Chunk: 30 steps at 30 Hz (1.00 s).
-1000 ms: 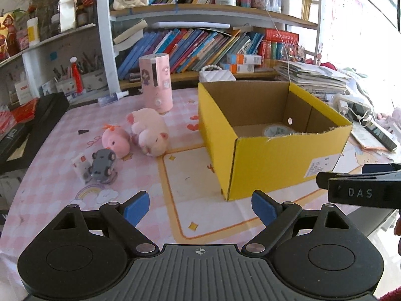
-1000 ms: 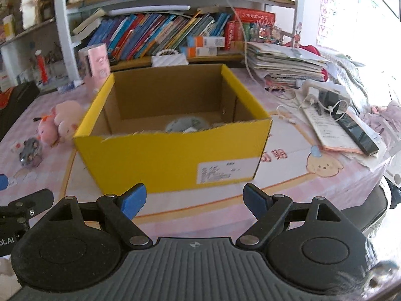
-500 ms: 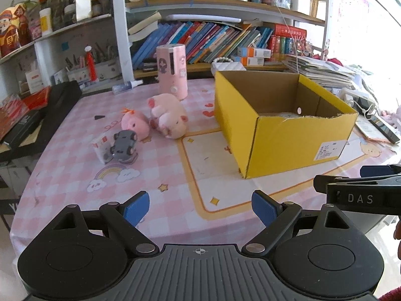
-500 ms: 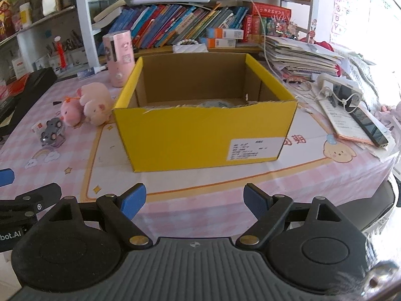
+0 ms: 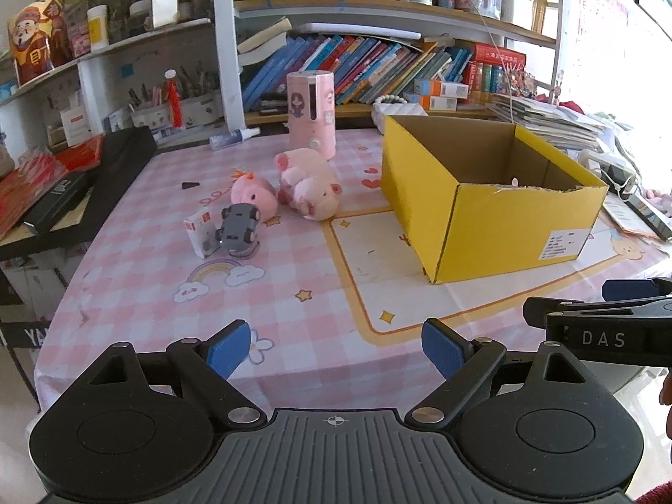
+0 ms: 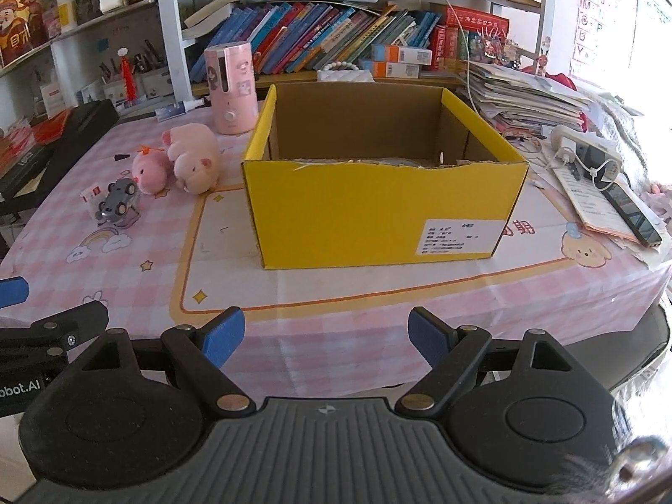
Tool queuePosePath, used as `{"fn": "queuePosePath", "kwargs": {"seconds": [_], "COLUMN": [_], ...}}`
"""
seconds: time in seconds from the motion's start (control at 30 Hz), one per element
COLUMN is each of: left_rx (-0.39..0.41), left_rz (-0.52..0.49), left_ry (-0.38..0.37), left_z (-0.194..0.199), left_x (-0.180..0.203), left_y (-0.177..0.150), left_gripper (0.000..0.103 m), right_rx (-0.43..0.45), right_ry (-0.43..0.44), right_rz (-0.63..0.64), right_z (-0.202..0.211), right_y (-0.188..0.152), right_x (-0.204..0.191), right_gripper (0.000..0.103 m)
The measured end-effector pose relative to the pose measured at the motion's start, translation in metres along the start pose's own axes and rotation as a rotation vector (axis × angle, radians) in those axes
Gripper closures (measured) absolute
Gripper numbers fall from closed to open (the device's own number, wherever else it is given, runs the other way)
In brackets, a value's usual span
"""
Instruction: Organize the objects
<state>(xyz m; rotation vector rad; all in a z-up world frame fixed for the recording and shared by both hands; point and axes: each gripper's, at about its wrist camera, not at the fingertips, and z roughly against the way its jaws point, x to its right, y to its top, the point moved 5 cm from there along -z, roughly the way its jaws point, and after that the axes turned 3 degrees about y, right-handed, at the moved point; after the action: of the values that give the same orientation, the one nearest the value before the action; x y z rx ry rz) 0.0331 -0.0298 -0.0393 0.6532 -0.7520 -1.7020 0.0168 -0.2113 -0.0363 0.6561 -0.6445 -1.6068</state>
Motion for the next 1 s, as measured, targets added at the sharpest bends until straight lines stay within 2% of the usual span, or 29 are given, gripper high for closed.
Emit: {"fn": "queuePosePath", "kwargs": {"seconds": [1.0], "left_rx": [-0.047], "left_rz": [0.038], "left_ry": [0.042], "left_z": [0.013], "left_x": [-0.053], "left_y": [-0.027], "left_gripper": [0.012], "right_rx": [-0.032], "right_ry": [0.082], "right_rz": [0.073], "right_z": [-0.001], "right_y": [-0.012], "right_x": [-0.066], "right_gripper": [0.018]}}
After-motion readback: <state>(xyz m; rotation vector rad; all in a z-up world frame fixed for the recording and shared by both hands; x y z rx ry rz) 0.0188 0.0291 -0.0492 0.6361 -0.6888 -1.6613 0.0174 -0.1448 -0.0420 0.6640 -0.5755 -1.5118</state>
